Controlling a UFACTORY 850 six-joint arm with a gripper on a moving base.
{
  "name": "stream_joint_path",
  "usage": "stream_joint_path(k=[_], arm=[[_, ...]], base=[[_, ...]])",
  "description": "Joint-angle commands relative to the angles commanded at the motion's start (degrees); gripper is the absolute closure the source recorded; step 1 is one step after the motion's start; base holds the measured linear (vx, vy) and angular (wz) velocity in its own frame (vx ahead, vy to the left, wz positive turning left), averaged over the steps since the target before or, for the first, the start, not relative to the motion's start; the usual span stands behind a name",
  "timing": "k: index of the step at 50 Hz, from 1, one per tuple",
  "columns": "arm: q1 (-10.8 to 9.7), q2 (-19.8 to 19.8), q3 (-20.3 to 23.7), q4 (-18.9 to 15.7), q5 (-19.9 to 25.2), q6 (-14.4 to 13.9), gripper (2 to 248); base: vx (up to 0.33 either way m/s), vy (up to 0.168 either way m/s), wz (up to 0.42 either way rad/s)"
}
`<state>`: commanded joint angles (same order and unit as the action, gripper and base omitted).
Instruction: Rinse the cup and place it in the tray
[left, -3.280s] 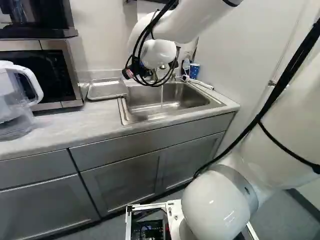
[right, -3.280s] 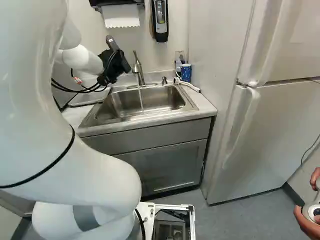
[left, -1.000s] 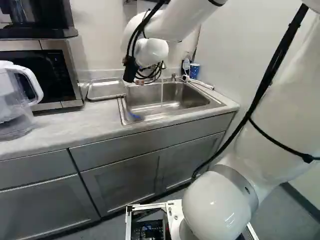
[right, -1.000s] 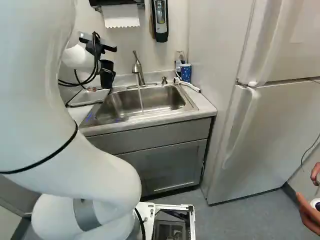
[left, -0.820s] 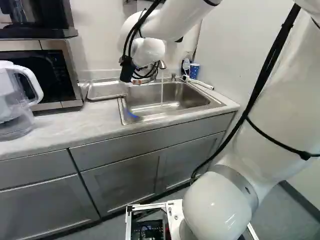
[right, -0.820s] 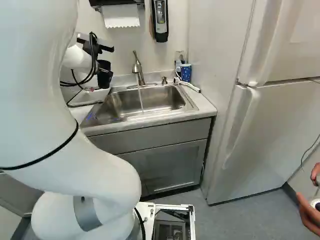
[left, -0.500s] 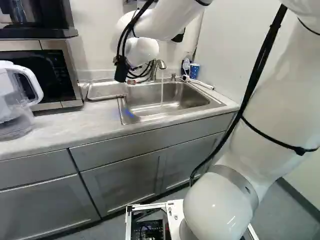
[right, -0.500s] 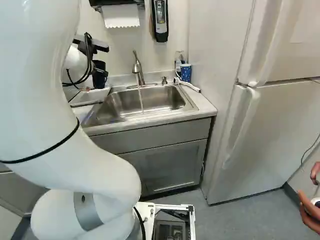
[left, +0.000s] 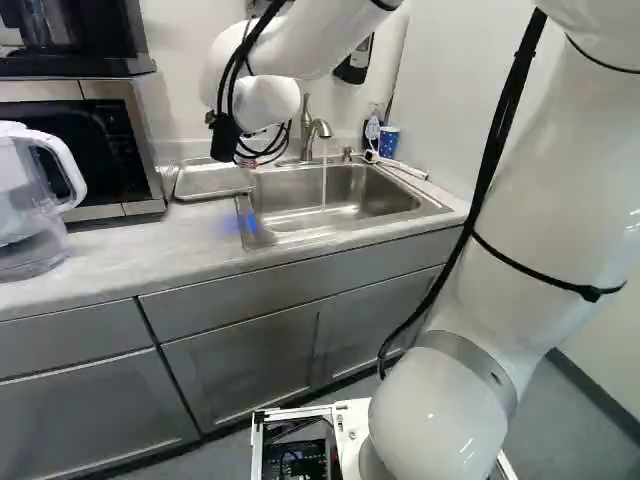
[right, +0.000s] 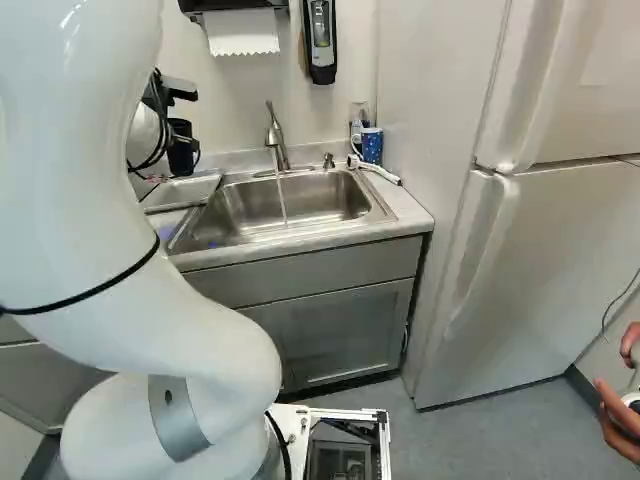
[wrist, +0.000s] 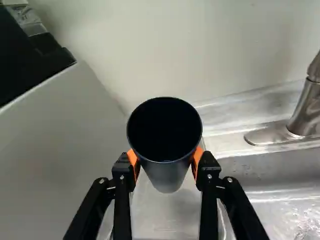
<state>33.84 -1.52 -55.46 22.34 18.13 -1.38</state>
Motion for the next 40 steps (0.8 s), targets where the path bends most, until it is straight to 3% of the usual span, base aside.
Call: stream_joint_path(k=[21,40], arm=[[0.58,4.09,4.09,-6.93,0.0,0.0,128],[0.58,3.47,4.49,-12.58,0.0,0.0,128]], base=[[0.0,0.0,0.0],[0.0,0.0,0.0]])
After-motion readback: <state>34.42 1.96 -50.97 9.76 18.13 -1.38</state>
